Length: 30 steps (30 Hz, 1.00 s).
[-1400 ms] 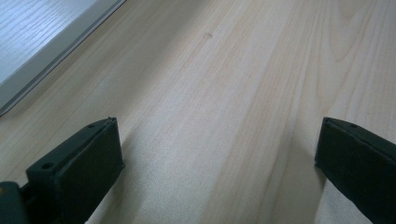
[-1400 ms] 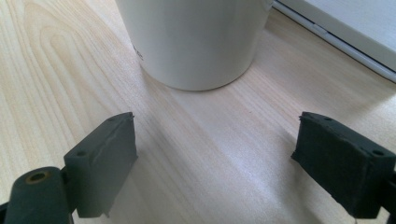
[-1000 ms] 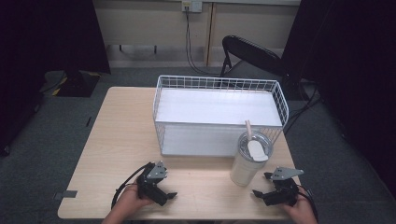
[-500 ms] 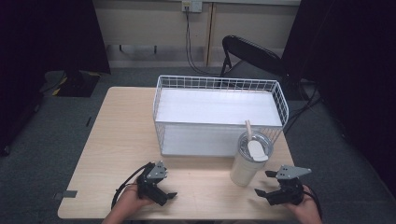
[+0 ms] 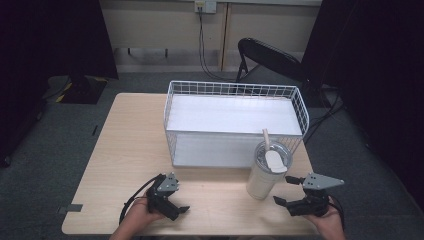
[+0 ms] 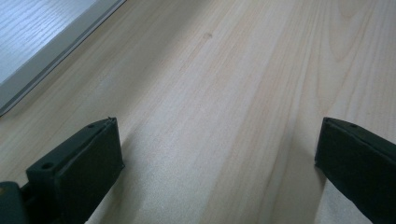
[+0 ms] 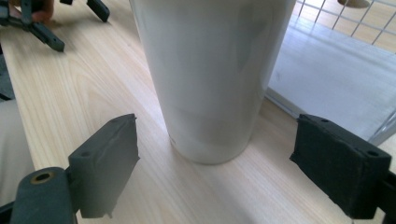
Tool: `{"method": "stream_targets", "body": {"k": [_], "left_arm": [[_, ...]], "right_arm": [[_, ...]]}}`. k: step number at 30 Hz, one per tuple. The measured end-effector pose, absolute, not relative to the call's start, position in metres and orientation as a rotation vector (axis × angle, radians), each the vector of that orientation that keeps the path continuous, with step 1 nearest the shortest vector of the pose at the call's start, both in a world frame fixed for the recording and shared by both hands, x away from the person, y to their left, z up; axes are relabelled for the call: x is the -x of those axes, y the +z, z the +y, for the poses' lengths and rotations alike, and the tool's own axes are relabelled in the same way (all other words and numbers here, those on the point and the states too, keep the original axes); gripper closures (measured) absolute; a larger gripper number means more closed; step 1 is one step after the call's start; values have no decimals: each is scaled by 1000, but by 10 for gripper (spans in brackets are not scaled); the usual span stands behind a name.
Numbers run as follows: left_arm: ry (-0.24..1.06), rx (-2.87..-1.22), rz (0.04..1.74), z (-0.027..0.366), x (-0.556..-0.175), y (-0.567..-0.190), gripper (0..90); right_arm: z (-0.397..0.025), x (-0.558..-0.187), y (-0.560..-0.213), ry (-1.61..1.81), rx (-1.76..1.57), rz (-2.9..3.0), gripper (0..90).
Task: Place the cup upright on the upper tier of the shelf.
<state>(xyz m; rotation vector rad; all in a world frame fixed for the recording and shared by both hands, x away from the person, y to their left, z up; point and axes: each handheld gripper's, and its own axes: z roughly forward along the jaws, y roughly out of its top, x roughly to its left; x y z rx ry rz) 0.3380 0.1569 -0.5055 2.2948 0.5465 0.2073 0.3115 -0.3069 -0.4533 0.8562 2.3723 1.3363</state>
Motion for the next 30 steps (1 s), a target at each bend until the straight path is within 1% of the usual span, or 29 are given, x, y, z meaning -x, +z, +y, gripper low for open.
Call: {"method": "stream_targets", "body": {"k": [14, 30], "left_arm": [[207, -2295, 546, 157, -338, -505, 0], [207, -2295, 546, 157, -338, -505, 0]], "right_arm": [[-305, -316, -439, 1471, -860, 2313, 134], [-290, -325, -441, 1467, -857, 2318, 128]]}}
